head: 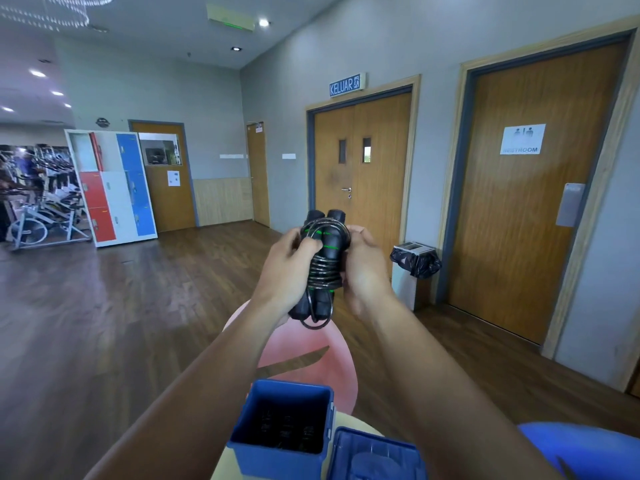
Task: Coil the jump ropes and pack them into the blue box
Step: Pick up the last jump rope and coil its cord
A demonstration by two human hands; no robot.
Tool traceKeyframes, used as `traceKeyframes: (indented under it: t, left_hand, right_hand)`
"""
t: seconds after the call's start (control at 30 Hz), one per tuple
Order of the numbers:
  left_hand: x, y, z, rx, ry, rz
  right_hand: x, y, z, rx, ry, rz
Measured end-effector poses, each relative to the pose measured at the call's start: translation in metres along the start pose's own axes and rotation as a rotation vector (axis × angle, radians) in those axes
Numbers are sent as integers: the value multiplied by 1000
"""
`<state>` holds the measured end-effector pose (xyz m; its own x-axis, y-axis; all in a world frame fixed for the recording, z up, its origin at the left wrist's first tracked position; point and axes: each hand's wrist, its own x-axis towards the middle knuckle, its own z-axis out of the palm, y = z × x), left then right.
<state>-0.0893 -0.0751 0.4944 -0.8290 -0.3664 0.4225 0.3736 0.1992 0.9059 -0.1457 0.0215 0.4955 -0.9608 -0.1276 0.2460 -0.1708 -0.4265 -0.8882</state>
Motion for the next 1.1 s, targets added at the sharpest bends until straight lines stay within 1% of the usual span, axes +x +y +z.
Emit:
traceKeyframes:
  t: [0.03,0.1,0.2,0.27,0.33,0.37,0.5,0.6,0.77,0.97,1.1]
  left_hand:
    - [1,0,2,15,-2,-24]
    - [5,-4,3,54,-38,-70]
    - [5,-12,1,116,-142,-166]
    - [3,-15,1,52,-159,-264]
    - [1,-16,3,-43,-119,-360]
    - [0,-18,5,-66,-94,-380]
    - [-1,-29,13,-79,6,-311]
    - [0,-36,17,1,24,-227]
    - [4,-48,18,129,14,-120]
    - [11,-46,15,118,-59,-180]
    - [10,-45,17,140,-56,-193]
  right_hand:
    - [0,5,5,-13,51,-51]
    - [-3,14,10,-39,113,-84]
    - [-10,25,5,-165,90,-46]
    - [-11,30,1,-205,67,-44]
    - [-11,34,0,-220,48,-9]
    - [-10,37,0,-217,44,3]
    - [-4,47,4,-247,73,24]
    - [-1,52,2,-242,98,18]
    - [-1,56,-2,-171,111,88]
    - [-2,62,-7,-274,101,-19]
    - [-5,66,-12,-296,77,-62]
